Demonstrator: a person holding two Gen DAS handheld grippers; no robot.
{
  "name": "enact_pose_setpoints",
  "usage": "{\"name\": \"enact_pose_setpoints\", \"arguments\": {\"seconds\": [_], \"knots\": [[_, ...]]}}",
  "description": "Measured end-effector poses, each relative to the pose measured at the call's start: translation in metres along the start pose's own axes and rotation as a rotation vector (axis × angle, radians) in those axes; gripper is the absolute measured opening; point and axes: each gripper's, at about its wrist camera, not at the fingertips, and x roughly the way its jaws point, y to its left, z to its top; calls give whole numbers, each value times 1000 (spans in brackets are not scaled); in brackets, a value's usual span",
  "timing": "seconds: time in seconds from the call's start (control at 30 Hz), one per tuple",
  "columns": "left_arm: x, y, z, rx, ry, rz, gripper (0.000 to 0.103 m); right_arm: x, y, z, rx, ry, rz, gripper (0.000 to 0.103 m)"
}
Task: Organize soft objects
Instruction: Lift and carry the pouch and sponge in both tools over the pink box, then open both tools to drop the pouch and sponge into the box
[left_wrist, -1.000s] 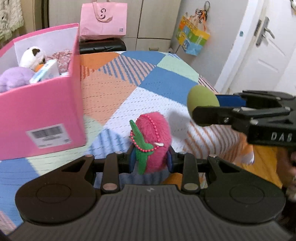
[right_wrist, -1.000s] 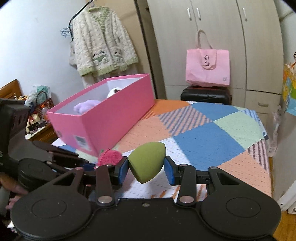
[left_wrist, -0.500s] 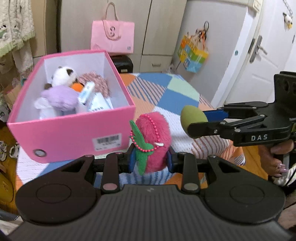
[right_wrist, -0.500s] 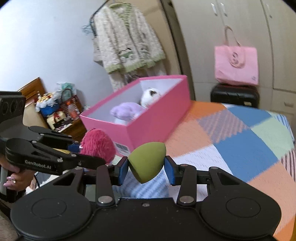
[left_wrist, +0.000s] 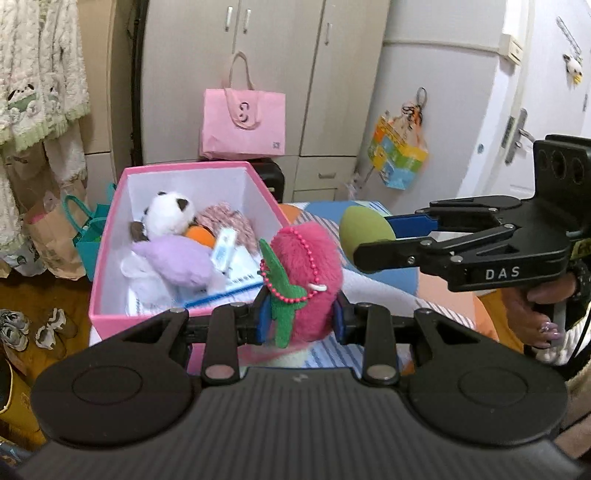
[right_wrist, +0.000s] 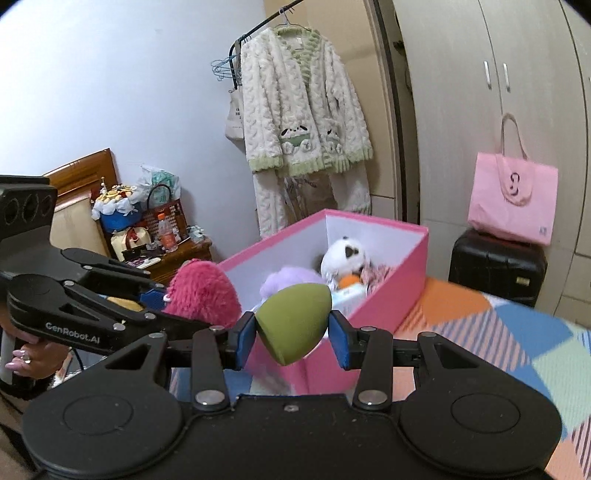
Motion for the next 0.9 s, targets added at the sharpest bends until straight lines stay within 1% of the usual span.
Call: {"name": "enact_pose_setpoints", "arguments": {"seconds": [0.1,0.2,0.27,0.3,0.37,0.47,0.57,0.67,0.8,0.9], "knots": [[2,10,9,-4,-13,-3,31,16,-6,14,-9,3,-14,49],[5,19,19,10,-18,-3,31,34,-12,26,-11,18,5,49],[9,27,26,34,-26,24,31,46,-16,32,-33,24,16,49],[11,32,30,36,-25,38,31,54,-21,35,-39,26,7,49],[20,44,40,39,-19,54,31,68,-28,38,-31,34,2,49],[38,57,54,49,-13,83,31,92,-42,49,-4,62,18,49],[65,70,66,51,17,117,31,112,-46,59,-21,82,-5,49],[96,86,76,21,76,116,31,131,-46,68,-75,104,-48,49],[127,98,80,20,132,150,31,158,-46,71,-157,170,-107,48],[146,103,82,29,193,159,31,174,-52,71,-175,212,-114,48]]}}
